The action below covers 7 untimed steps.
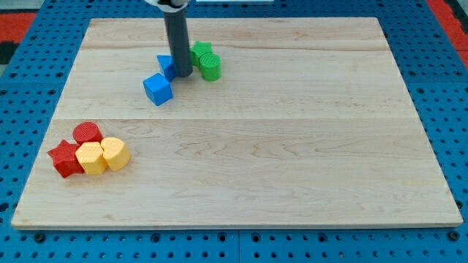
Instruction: Nudge the blue cube slightly up
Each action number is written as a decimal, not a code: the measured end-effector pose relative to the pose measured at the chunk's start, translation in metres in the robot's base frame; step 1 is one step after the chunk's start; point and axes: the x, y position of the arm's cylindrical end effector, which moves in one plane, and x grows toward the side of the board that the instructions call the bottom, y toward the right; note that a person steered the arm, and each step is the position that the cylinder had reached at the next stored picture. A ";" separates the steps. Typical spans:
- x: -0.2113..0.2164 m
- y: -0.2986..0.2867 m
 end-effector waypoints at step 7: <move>0.011 0.020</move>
